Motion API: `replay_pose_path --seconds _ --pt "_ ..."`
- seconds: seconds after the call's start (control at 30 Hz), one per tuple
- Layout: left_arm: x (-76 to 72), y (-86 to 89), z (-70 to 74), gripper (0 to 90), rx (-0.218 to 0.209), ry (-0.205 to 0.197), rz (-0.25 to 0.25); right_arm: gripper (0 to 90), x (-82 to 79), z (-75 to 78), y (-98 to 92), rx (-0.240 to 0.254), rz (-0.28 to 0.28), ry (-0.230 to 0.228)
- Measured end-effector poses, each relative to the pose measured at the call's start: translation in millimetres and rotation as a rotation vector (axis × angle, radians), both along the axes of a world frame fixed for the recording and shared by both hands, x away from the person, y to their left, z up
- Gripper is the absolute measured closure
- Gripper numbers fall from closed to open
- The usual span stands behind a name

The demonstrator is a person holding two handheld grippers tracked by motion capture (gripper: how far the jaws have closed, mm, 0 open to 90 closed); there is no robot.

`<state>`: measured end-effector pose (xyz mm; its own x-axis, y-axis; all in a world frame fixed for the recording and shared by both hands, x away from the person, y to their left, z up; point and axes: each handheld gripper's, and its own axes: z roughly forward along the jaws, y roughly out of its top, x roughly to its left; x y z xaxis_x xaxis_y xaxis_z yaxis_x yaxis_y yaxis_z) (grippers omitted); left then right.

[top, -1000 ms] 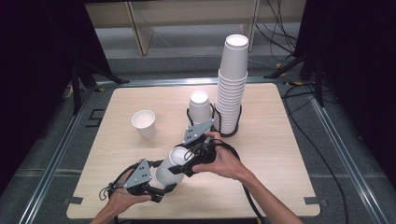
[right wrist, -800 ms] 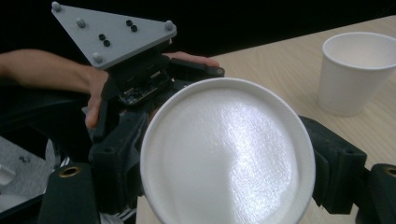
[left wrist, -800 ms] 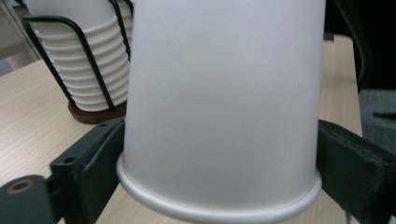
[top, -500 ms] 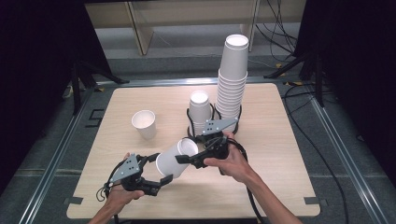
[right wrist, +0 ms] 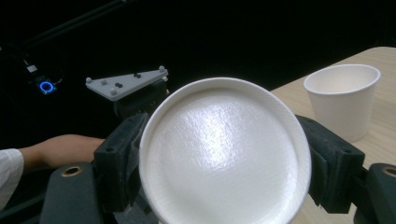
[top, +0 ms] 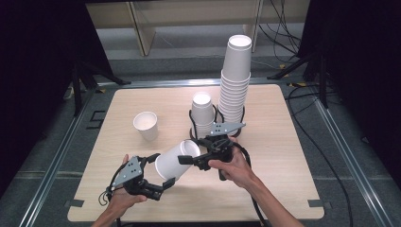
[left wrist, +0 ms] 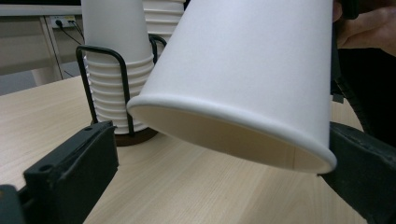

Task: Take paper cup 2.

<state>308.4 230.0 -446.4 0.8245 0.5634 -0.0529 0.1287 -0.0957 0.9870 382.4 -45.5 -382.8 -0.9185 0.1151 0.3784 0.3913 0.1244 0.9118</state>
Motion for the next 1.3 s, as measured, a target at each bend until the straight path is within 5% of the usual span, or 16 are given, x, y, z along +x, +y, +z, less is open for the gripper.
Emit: replay_pose_path --seconds 0.1,0.13,0.33,0.77,0.93,1.0,1.03,1.13,1.17,1.3 --pt "-0.5 -1.7 0.6 0.0 -0.01 0.006 0.009 25.6 -1.7 -0.7 3.1 0.002 0.003 0.036" --pt "-0.3 -2.3 0.4 0.0 -0.015 0.001 0.003 25.6 -0.6 -1.4 4.8 0.022 0.004 0.008" --pt "-2.6 -2.0 1.6 0.0 0.003 -0.007 -0.007 25.6 -1.6 -2.6 11.0 0.03 0.027 0.004" --pt "-1.0 -1.7 0.2 7.8 0.015 0.001 -0.039 25.6 -0.7 -7.8 9.0 0.006 0.033 0.054" --pt "-1.5 1.0 1.9 11.1 0.053 0.004 -0.04 24.9 1.2 -7.9 9.4 0.005 0.038 0.026" --pt "-1.7 1.4 2.1 12.0 0.063 0.001 -0.049 24.6 0.5 -6.6 9.7 -0.008 0.037 0.01" --pt "-1.6 1.9 2.3 12.5 0.068 -0.001 -0.054 24.4 -2.2 -4.6 9.6 -0.022 0.046 0.04" --pt "-1.3 2.3 2.7 13.5 0.061 -0.015 -0.067 21.9 -3.2 -1.8 10.1 -0.063 0.045 -0.004" --pt "-2.2 4.1 4.2 13.8 0.096 -0.016 -0.065 20.8 -2.8 -0.9 9.8 -0.095 0.036 -0.051" --pt "-3.7 4.1 2.9 14.7 0.137 -0.017 -0.086 16.8 -6.3 4.1 9.7 -0.152 0.057 -0.068"
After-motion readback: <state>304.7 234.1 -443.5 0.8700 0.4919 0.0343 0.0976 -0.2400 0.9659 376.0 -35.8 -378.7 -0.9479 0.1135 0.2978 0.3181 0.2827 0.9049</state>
